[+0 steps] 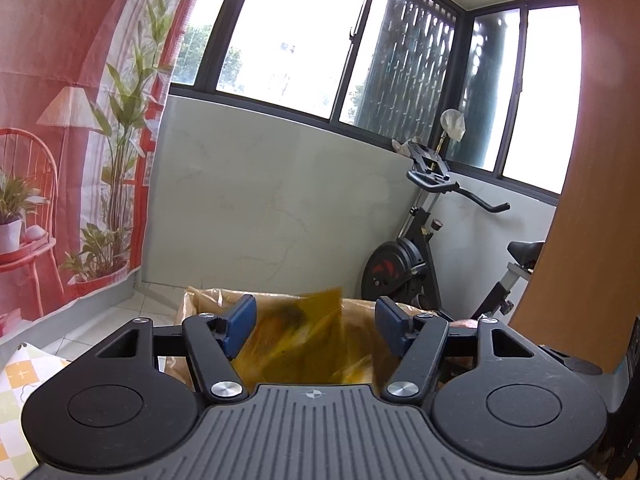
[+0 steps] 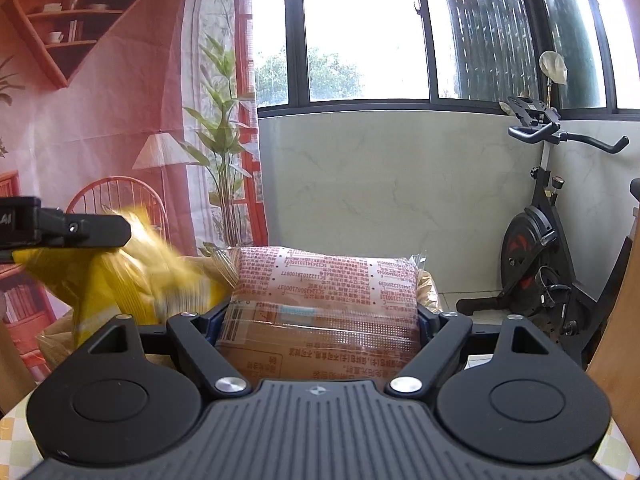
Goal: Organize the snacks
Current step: 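Open the left tool over the box while the right tool releases the biscuit pack inside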
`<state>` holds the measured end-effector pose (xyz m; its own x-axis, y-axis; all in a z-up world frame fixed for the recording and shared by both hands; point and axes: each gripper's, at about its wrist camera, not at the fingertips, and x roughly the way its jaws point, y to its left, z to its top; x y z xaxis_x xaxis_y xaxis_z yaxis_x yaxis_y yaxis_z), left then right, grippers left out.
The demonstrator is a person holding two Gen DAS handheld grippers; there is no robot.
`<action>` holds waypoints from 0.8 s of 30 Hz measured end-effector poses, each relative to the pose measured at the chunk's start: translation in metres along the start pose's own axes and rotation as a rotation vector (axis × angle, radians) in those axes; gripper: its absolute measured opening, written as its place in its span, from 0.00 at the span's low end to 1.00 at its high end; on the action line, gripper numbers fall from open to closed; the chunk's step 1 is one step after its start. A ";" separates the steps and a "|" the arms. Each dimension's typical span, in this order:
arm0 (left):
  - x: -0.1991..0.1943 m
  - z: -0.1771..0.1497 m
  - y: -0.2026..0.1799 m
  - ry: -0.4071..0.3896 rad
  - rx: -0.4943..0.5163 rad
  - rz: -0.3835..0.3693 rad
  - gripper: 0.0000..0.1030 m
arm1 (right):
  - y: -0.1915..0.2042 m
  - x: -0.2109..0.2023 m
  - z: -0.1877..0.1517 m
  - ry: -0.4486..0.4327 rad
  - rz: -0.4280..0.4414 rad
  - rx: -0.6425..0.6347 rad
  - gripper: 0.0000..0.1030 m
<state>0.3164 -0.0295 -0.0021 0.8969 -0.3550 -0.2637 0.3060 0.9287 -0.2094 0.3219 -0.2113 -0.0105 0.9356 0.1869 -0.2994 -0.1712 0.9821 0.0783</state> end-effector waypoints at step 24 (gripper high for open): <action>-0.014 -0.018 0.012 0.145 0.021 0.058 0.68 | 0.001 0.019 -0.017 0.198 0.016 0.016 0.94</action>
<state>0.3016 -0.0157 -0.0181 0.8581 -0.3107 -0.4088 0.2626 0.9497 -0.1705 0.3343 -0.2063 -0.0321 0.8536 0.2044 -0.4792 -0.1788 0.9789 0.0991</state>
